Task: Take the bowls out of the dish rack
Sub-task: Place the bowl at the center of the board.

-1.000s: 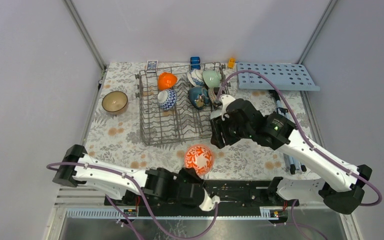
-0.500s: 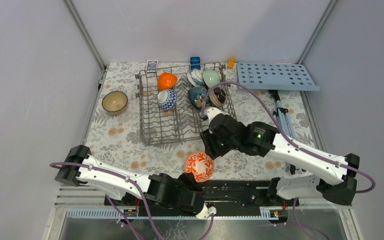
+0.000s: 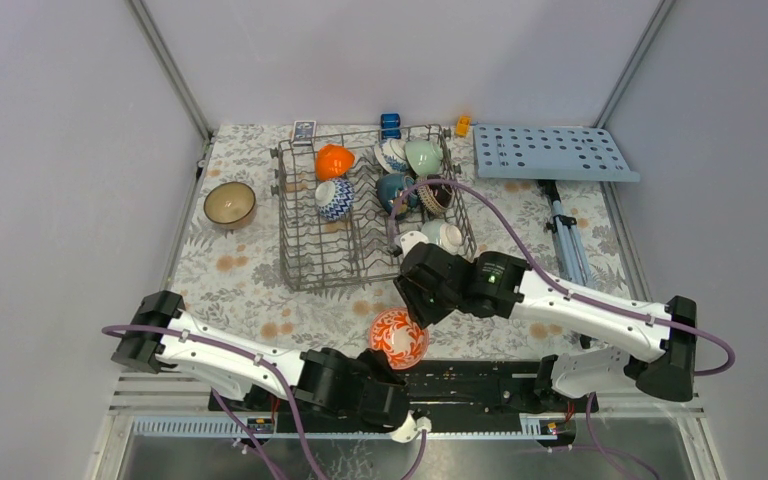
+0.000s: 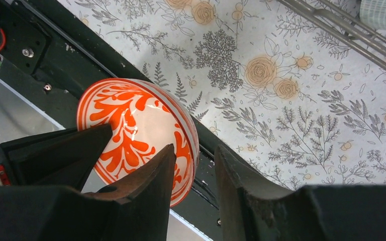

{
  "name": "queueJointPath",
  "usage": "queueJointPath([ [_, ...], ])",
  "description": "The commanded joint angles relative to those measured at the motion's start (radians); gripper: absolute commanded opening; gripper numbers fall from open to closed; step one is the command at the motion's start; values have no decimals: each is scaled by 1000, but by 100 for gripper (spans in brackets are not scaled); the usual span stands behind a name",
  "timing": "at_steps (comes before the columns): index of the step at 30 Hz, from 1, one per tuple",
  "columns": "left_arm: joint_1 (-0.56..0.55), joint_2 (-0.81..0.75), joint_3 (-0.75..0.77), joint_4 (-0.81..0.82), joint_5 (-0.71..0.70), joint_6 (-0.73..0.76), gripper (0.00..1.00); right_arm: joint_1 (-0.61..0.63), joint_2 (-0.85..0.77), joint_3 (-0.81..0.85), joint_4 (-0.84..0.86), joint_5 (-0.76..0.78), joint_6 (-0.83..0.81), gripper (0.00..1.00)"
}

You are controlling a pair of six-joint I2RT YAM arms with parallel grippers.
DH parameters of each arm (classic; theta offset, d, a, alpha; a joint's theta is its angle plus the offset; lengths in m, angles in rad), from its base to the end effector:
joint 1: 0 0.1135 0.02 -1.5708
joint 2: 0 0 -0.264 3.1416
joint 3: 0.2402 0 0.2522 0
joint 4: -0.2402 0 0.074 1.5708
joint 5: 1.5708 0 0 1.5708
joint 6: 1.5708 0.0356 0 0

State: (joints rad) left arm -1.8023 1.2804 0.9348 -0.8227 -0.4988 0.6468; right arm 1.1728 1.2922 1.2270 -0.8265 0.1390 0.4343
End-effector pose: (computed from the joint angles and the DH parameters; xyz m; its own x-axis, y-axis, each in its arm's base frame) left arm -0.0377 -0.2340 0.2431 0.7095 0.7031 -0.0474 0.5892 -0.5549 0.5873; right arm 0.1070 0.2418 0.3262 -0.6435 -0.4555 -0.6151 -0.6707 0.7228 0.1665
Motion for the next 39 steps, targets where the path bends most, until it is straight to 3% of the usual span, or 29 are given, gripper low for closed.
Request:
queueJointPath([
  [1,-6,-16,12,4,-30,-1,0,14,8,-22,22,5,18,41],
  [18,-6,-13,22,-2,-31,-27,0,32,10,-78,55,-26,45,31],
  [24,-5,-9,23,0,-42,-50,0,36,7,-75,63,-21,55,19],
  [28,-6,-4,23,14,-67,-72,0,36,4,-71,60,-15,62,0],
  [31,-6,0,33,19,-86,-98,0,37,-9,-70,61,2,77,0],
  [33,-5,0,38,26,-107,-114,13,36,-24,-73,68,16,89,0],
  [36,-6,-5,49,45,-150,-142,56,36,-52,-75,75,46,107,0],
  [37,-6,-7,55,57,-167,-152,84,36,-59,-75,75,55,110,0],
  [38,-5,-13,59,71,-184,-160,97,36,-65,-73,73,64,111,0],
  [39,-5,-18,64,85,-201,-168,98,36,-70,-70,70,74,113,0],
])
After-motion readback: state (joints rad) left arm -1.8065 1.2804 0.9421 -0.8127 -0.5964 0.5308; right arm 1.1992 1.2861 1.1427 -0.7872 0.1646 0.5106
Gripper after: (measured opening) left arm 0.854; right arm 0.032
